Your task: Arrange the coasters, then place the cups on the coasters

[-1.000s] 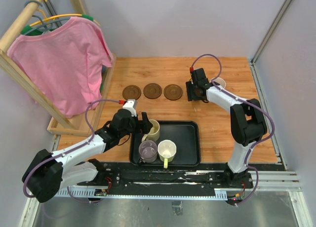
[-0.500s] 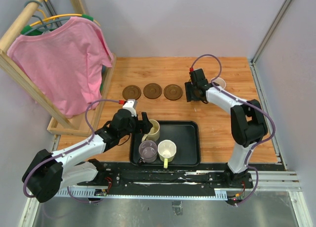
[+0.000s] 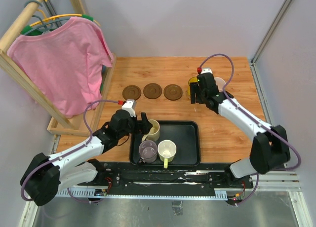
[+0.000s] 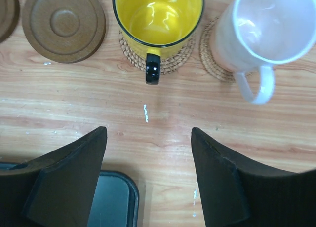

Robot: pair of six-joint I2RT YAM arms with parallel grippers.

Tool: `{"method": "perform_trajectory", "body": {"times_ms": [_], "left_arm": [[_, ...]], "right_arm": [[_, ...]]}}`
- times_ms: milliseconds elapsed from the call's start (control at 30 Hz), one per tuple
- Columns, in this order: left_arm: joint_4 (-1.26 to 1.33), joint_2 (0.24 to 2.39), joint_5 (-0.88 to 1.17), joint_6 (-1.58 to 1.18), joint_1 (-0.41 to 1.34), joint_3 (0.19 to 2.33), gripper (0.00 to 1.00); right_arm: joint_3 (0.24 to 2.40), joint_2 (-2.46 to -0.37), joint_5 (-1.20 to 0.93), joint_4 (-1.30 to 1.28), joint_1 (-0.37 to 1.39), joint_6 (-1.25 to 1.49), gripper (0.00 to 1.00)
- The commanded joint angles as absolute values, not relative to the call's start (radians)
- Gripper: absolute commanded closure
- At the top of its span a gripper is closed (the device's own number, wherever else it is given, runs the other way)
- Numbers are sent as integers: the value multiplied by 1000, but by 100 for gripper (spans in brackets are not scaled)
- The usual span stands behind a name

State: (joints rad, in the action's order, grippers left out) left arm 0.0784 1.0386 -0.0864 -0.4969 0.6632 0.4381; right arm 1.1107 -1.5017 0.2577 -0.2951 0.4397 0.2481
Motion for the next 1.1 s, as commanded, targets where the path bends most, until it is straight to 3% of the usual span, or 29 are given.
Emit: {"method": "perform_trajectory", "body": {"times_ms": [0,233,767,1067], "left_arm": [[74,969,-35,-452,659,425,0],[-44,894,48,-426,660,439,0],[-132,879,125,-431,669,434,1],[-104,946,144,-434,672,421,8]], "right_arm": [[1045,-1353,324,-274,451,277,29],[956,-1227,326,-245,449,292,26],[917,-1223,260,-222,449,314,24],[911,-1221,255,-224,449,310,24]]}}
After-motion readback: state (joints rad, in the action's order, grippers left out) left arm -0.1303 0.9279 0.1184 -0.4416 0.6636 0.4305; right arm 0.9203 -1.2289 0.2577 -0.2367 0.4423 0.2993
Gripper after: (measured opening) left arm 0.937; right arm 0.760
